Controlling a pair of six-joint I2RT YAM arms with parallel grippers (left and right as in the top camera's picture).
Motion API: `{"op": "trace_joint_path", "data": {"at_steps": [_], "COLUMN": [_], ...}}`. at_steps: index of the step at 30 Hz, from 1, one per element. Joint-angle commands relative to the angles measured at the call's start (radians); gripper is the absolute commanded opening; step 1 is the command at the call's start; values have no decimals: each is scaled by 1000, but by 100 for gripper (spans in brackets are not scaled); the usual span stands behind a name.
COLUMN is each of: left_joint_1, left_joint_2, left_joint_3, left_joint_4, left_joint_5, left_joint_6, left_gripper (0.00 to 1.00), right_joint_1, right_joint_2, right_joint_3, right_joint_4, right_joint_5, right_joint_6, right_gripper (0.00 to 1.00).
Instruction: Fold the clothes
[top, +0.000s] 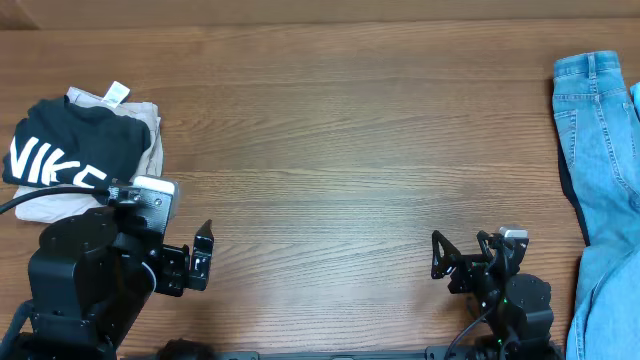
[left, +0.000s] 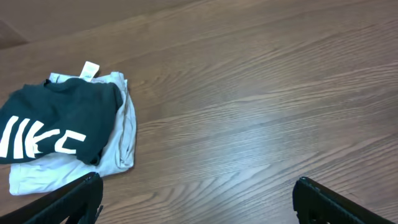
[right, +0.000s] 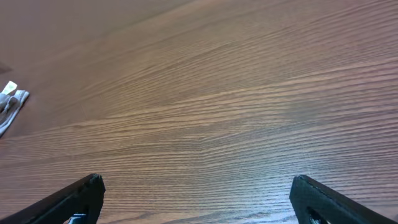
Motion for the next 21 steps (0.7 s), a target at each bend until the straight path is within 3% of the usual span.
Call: {"op": "trace_joint_path", "data": {"at_steps": [1, 11, 14, 19, 21], "left_joint_1": [-6, 13, 74, 172, 183], "left_joint_2": [-2, -25, -114, -324, -410], "left_joint_3": [0, -28, -228, -717, -892], "left_joint_4": [1, 3, 218, 651, 770], "left_joint_5": [-6, -45, 21, 262, 282], "left_joint_6": [15, 45, 45, 39, -15], "left_gripper": [100, 100, 100, 100, 100], "right_joint_1": [-3, -3, -3, -3, -3], "right_joint_2": [-11, -11, -11, -11, -11], "right_joint_3": [-17, -17, -17, -17, -17], "right_joint_4": [1, 1, 1, 1, 1], "right_joint_5": [2, 1, 1, 1, 1], "right_joint_6": [3, 3, 3, 2, 3], "right_gripper": [100, 100, 100, 100, 100]}}
